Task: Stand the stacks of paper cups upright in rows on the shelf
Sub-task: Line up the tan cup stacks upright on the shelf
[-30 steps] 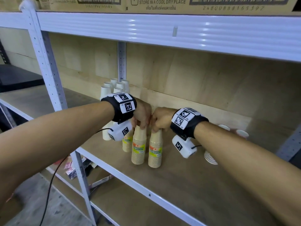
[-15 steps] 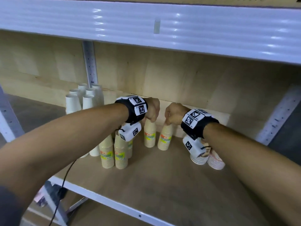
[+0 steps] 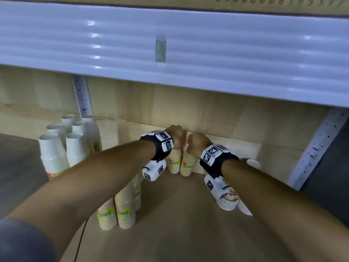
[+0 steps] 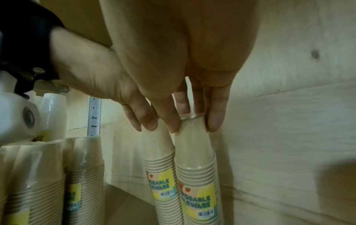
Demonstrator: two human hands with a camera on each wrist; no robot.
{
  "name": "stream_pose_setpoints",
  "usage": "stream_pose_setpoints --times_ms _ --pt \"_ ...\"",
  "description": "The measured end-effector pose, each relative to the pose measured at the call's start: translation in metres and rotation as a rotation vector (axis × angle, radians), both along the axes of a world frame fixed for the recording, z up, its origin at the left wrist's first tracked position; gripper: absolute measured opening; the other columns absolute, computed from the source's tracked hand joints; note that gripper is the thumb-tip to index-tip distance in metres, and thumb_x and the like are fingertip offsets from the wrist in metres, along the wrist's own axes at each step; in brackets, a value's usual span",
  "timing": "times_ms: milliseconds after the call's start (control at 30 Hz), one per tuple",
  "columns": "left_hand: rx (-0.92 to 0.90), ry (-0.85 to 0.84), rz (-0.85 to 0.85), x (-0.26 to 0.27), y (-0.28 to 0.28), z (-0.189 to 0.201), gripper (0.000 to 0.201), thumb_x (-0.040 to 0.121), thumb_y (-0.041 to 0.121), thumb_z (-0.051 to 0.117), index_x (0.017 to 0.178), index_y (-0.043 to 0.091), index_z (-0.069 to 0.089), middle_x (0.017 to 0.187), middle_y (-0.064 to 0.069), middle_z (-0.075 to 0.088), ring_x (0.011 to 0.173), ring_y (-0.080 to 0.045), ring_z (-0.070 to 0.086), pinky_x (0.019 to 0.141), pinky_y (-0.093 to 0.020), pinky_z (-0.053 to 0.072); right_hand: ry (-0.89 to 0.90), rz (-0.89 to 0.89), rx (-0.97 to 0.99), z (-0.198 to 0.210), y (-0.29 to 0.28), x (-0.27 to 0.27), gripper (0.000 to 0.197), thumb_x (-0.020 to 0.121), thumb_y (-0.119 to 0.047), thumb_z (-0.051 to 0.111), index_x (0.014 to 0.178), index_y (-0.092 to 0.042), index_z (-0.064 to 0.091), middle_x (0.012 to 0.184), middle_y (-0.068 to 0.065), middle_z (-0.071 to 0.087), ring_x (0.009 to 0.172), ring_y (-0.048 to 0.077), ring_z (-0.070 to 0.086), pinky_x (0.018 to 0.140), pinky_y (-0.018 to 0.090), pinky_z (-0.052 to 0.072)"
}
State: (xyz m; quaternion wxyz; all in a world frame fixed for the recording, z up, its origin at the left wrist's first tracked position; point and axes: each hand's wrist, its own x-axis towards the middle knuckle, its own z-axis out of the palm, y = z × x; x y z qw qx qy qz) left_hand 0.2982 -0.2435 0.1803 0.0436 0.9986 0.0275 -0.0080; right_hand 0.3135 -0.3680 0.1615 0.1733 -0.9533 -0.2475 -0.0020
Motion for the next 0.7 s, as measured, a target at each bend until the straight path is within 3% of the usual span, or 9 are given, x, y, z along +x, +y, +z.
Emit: stream_pose_setpoints --times_ms 67,167,300,467,700 --pt "0.03 -0.016 -0.007 0.007 0.001 -0.003 0.036 0.092 0.012 0.063 0.126 0.001 0.058 0.125 -0.013 0.061 0.111 -0.027 0.062 0.074 -0.025 0.045 0.013 -0.006 0.029 -0.003 0.002 0.006 0.008 0.092 -0.018 0.056 0.098 -0.016 0.061 0.088 -0.006 0.052 0.085 0.016 0.05 0.075 0.027 0.043" --pt "0.06 -0.023 -0.022 0.013 0.001 -0.01 0.033 0.095 0.012 0.058 0.126 0.001 0.058 0.126 -0.014 0.06 0.113 -0.028 0.061 0.077 -0.027 0.048 0.012 -0.023 -0.011 -0.009 0.006 0.014 0.017 0.089 -0.018 0.059 0.103 -0.01 0.066 0.104 0.006 0.063 0.091 0.021 0.058 0.079 0.032 0.051" --pt "0.075 -0.027 -0.023 0.022 0.0 -0.02 0.024 0.095 0.013 0.055 0.116 0.005 0.064 0.115 -0.012 0.066 0.1 -0.028 0.066 0.058 -0.028 0.041 0.002 -0.017 -0.025 -0.013 0.011 0.02 0.023 0.091 -0.017 0.055 0.108 -0.007 0.067 0.112 0.01 0.064 0.101 0.025 0.061 0.082 0.032 0.049" --pt "0.056 -0.022 -0.016 0.023 0.001 -0.02 0.022 0.095 0.013 0.054 0.113 0.005 0.064 0.111 -0.013 0.067 0.097 -0.029 0.066 0.064 -0.029 0.042 -0.019 -0.016 -0.007 -0.015 0.013 0.022 0.02 0.092 -0.017 0.053 0.104 -0.007 0.066 0.11 0.012 0.064 0.102 0.027 0.062 0.082 0.032 0.049" --pt "-0.031 -0.027 0.003 0.014 0.007 -0.015 0.027 0.092 0.016 0.058 0.118 0.011 0.065 0.114 -0.008 0.067 0.099 -0.024 0.065 0.059 -0.027 0.041 -0.072 0.014 -0.016 -0.009 0.009 0.011 0.035 0.091 -0.014 0.058 0.127 -0.013 0.058 0.132 0.011 0.054 0.119 0.027 0.055 0.095 0.033 0.047"
